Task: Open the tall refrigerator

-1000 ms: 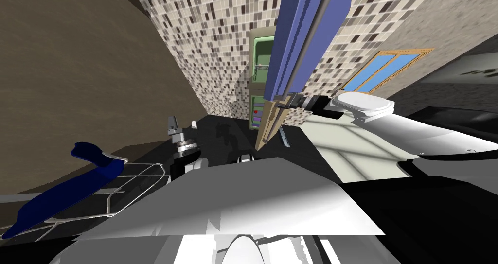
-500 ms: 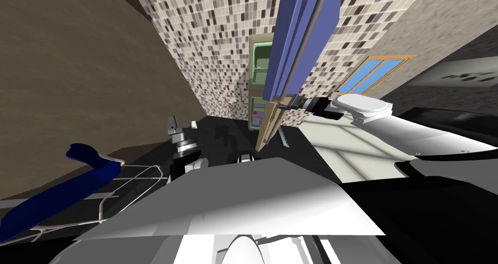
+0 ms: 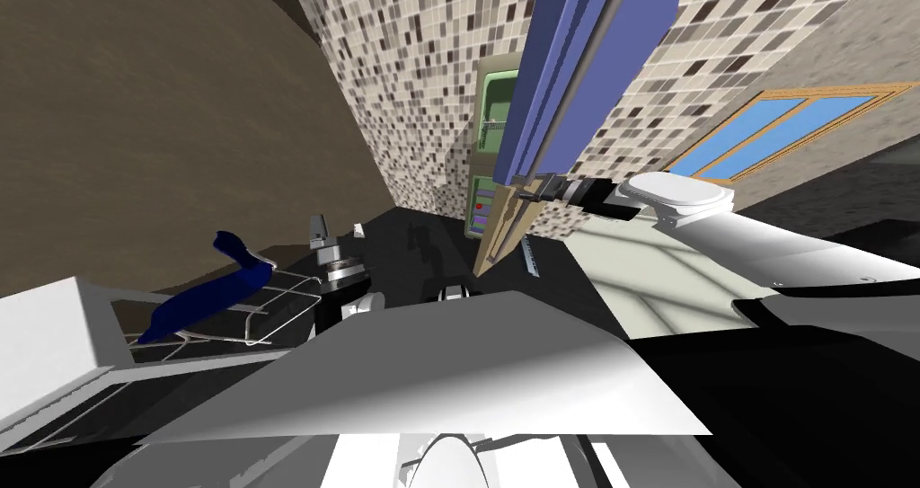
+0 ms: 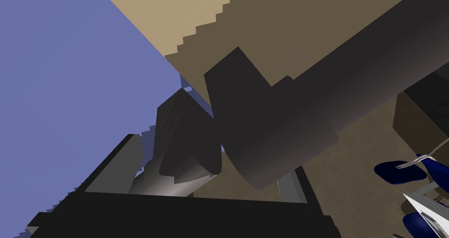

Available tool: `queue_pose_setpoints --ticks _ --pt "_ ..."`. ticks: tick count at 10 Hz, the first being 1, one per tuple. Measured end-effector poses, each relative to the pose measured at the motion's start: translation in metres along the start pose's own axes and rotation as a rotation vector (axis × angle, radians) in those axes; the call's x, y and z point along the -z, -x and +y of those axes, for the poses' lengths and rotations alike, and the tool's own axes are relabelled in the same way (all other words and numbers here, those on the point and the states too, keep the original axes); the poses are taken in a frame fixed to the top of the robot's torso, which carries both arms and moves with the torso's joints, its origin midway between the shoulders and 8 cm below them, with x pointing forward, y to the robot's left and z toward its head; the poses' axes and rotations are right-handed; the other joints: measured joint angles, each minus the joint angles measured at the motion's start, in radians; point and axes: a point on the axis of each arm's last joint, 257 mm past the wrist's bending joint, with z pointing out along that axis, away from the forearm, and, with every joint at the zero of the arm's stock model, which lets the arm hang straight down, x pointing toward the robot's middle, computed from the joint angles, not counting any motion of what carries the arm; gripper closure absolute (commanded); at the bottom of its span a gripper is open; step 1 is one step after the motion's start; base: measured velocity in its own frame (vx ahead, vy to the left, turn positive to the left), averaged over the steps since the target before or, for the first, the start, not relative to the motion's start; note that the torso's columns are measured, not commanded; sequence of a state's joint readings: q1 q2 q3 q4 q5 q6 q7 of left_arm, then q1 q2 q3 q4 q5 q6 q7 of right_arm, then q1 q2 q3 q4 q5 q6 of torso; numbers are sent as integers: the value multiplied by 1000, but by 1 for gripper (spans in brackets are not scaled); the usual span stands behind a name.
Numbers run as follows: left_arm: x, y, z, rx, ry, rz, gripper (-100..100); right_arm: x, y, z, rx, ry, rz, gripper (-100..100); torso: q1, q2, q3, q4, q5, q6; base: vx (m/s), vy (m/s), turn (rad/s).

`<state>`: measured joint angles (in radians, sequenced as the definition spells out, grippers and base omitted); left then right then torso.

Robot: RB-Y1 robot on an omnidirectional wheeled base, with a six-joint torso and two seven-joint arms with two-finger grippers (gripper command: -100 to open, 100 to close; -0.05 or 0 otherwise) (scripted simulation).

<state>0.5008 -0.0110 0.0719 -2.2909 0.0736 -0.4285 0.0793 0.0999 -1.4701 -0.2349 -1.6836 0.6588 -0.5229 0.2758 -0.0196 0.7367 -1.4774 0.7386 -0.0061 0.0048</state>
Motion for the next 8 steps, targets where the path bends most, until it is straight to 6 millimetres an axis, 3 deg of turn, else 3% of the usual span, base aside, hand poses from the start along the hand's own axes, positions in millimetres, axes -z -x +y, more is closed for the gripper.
queue_pose_setpoints --ticks 1,6,8 --pt "0 0 0 0 0 0 0 3 -6 -7 -2 -12 10 100 3 -1 0 1 2 3 -130 -103 29" --pt "0 0 0 0 0 0 0 17 -35 -24 -16 -53 55 100 6 -11 -9 -1 4 -3 -170 -99 258" --pt "0 0 0 0 0 0 0 20 -43 -32 -19 -68 70 100 3 -9 -7 1 4 4 -58 -32 16"
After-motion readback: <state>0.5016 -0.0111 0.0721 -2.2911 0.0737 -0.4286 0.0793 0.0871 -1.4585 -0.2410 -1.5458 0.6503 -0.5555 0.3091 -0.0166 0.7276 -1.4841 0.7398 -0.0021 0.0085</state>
